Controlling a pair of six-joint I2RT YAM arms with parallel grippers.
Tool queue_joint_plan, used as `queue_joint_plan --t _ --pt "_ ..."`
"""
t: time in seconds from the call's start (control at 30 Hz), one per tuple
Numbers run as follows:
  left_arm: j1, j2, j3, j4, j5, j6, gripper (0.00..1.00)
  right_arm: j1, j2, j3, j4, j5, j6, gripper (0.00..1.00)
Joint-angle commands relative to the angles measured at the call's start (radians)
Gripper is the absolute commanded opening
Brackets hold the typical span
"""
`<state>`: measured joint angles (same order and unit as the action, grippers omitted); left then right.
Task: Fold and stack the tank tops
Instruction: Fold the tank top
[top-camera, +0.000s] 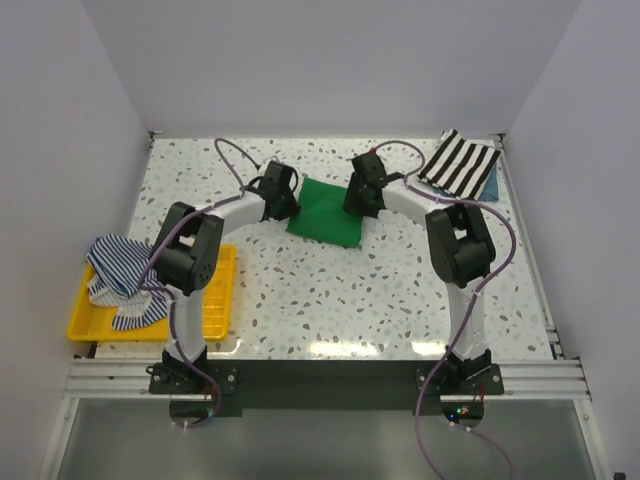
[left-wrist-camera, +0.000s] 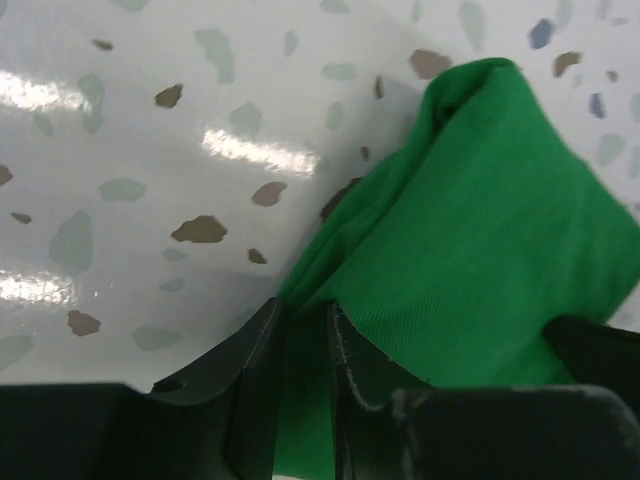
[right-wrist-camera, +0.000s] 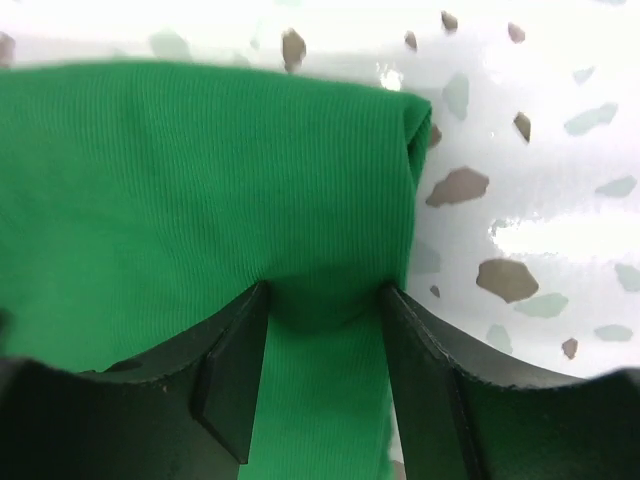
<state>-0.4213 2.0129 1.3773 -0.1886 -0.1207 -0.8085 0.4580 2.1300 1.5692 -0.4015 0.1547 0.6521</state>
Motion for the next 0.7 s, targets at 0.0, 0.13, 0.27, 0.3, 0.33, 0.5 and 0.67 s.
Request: queue_joint_plan --t 0.0,0.13,0.27,0.3,0.33,0.5,0.67 --pt "0.0 0.027 -0.032 0.008 -0.085 -0.038 0.27 -0.036 0.011 -0.015 0.041 -0.006 0.031 0.53" --pt "-0.016 0.044 -0.037 -0.041 -0.117 -0.06 0.25 -0.045 0.033 0.012 0.004 -0.009 0.017 0.53" --pt "-0.03 0.038 -0.056 -0.046 -0.111 -0.067 0.25 -0.059 0.067 0.055 -0.016 -0.037 -0.009 0.54" --pt "-0.036 0.026 -0.067 -0.045 -0.106 -0.07 0.24 -0.062 0.074 0.083 -0.02 -0.044 -0.017 0.54" --pt "-0.043 0.018 -0.076 -0.043 -0.102 -0.073 0.24 -0.062 0.087 0.1 -0.022 -0.052 -0.028 0.54" --pt "-0.155 -0.057 -0.17 -0.035 -0.06 -0.136 0.23 -0.068 0.189 0.294 -0.062 -0.102 -0.138 0.62" --pt "-0.305 -0.091 -0.193 -0.003 -0.022 -0.215 0.23 -0.073 0.269 0.518 -0.163 -0.041 -0.225 0.75"
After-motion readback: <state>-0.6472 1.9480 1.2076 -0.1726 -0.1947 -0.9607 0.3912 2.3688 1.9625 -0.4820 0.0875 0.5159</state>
